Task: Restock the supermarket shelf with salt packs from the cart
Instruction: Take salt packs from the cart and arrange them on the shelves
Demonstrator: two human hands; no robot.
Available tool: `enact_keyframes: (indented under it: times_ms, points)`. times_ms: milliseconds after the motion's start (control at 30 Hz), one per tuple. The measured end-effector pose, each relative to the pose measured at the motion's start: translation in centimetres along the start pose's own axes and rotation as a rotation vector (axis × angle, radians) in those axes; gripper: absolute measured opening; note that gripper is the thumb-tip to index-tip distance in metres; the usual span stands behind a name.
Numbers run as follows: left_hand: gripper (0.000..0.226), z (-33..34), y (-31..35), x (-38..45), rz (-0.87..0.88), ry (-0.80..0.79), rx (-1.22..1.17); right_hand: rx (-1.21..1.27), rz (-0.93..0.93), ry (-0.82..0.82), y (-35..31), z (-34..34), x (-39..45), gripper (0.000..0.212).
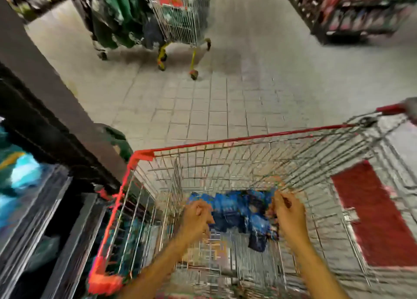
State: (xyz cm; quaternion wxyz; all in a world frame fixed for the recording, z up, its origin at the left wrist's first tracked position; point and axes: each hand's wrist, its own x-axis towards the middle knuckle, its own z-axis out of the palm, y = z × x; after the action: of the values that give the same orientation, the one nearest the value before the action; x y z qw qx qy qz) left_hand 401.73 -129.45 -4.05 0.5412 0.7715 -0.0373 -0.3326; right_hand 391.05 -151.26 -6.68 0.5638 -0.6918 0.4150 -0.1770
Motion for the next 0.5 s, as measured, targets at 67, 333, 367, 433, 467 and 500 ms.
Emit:
enact_keyframes:
  times_ms: [67, 333, 367, 433, 467, 500]
  points:
    - [0.021, 2.6, -2.1, 3.1, -0.095, -0.033, 0.068, -0.079, 0.107, 0.052, 4.3, -1.1, 2.1, 0.029]
    - [0.024, 11.4, -16.2, 16.8, -0.414, -0.047, 0.253, -0.34, 0.512, -0.144, 23.3, -0.4, 8.2, 0.011]
    - [0.023, 12.4, -18.2, 18.5, -0.435, -0.038, 0.258, -0.356, 0.524, -0.182, 25.4, 0.3, 8.5, 0.014]
    - [0.023, 14.3, -21.8, 21.2, -0.461, -0.015, 0.289, -0.357, 0.549, -0.24, 29.4, 1.8, 9.1, 0.014]
    - [0.023, 15.3, -23.3, 22.4, -0.469, -0.008, 0.322, -0.347, 0.585, -0.242, 31.3, 2.4, 9.3, 0.012]
    - [0.023, 16.1, -24.4, 23.7, -0.472, -0.001, 0.355, -0.366, 0.626, -0.227, 33.2, 3.1, 9.5, 0.015]
